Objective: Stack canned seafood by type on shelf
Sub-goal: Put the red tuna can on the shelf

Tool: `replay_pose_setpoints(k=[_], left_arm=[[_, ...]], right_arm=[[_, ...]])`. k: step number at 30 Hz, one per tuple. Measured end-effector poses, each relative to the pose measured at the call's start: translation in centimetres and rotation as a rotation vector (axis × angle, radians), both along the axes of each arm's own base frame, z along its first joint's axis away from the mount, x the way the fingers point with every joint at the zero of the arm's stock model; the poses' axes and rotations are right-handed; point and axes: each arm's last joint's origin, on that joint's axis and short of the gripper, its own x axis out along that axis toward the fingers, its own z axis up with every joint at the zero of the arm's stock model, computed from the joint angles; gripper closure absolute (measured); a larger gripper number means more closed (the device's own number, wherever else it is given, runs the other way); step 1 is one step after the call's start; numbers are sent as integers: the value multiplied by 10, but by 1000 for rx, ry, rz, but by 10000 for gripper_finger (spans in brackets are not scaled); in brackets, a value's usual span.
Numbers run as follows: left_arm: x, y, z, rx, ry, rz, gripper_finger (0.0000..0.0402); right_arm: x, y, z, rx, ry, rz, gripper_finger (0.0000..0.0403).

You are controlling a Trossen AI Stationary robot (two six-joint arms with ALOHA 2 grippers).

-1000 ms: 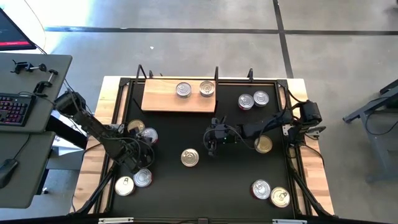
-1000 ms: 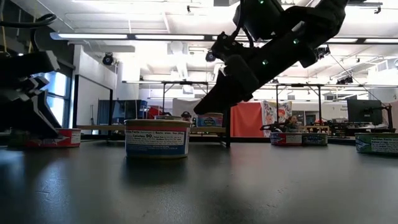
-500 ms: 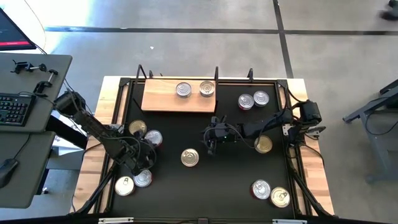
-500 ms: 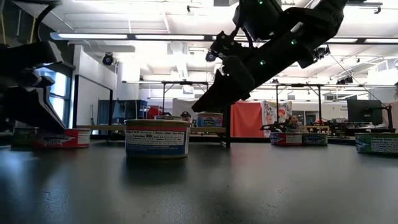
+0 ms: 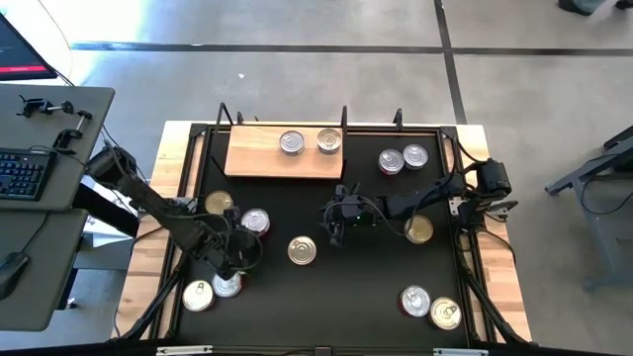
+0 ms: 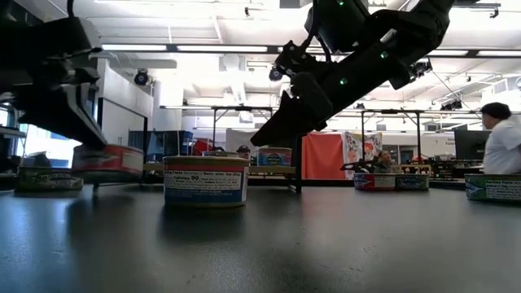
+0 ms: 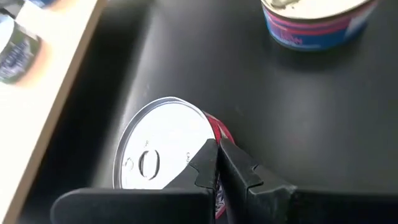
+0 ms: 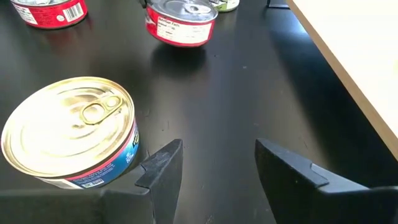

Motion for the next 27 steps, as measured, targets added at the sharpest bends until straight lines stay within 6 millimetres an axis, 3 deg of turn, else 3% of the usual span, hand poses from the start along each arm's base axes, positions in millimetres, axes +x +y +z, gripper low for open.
replay_pose_setpoints(k=[6,16,21,27], left_arm=[[7,5,2,9,-24,22,401],[15,13,4,4,-79,81,401],[16,16,6,120,-88,75,401],[23,36,8,310,-30,98,401]], right_arm=[[1,0,1,-8,-10,6,211],[5,10,11,-187,-105,135,210],[5,9,11,-169,-113,120,210],[5,8,11,-164,-114,115,210]])
